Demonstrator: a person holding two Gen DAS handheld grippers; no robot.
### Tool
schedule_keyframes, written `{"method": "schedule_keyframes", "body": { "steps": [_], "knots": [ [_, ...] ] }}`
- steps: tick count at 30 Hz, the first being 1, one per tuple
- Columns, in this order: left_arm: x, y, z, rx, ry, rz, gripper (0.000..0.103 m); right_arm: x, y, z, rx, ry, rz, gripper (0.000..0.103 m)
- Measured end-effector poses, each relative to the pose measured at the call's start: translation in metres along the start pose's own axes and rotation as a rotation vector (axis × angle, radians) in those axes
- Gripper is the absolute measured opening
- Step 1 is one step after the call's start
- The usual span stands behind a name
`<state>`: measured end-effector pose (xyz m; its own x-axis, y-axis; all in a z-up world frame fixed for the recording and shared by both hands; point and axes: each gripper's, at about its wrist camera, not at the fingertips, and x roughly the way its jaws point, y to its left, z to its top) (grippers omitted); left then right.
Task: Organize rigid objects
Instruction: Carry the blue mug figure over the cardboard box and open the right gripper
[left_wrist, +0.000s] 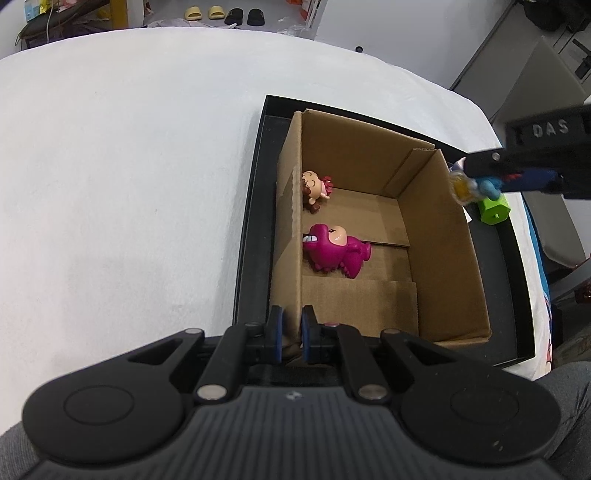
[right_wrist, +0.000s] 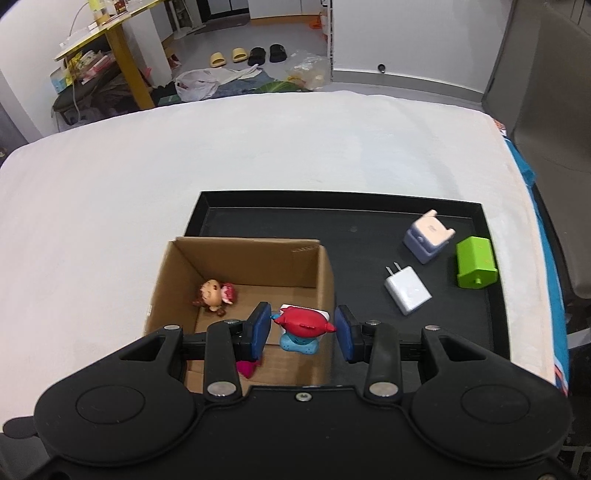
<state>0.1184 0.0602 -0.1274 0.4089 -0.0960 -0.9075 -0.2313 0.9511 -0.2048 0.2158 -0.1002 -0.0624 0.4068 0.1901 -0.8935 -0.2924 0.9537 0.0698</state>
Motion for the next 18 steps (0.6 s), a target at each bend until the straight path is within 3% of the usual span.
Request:
{"method": "schedule_keyframes", "body": {
  "steps": [9, 12, 15, 18],
  "knots": [
    [-0.0006, 0.0008, -0.0008, -0.003, 0.001, 0.003, 0.009, 0.0061, 0.0093, 0.0085, 0.001, -0.043, 0.040, 0.039],
    [0.0005, -0.0002, 0.0003, -0.005, 0.007, 0.010, 0.009, 0.0035, 0.0072, 0.0089, 0.023, -0.071, 0.043, 0.052],
    [0.0001, -0.0025, 0.0004, 0.002, 0.003, 0.017, 0.009, 0.0001, 0.0042, 0.0065, 0.036, -0.078, 0.052, 0.055],
    [0.0004, -0.0015, 0.0013, -0.009, 0.010, 0.016, 0.009, -0.0032, 0.0023, 0.0025, 0.030, -0.074, 0.059, 0.065]
  ]
}}
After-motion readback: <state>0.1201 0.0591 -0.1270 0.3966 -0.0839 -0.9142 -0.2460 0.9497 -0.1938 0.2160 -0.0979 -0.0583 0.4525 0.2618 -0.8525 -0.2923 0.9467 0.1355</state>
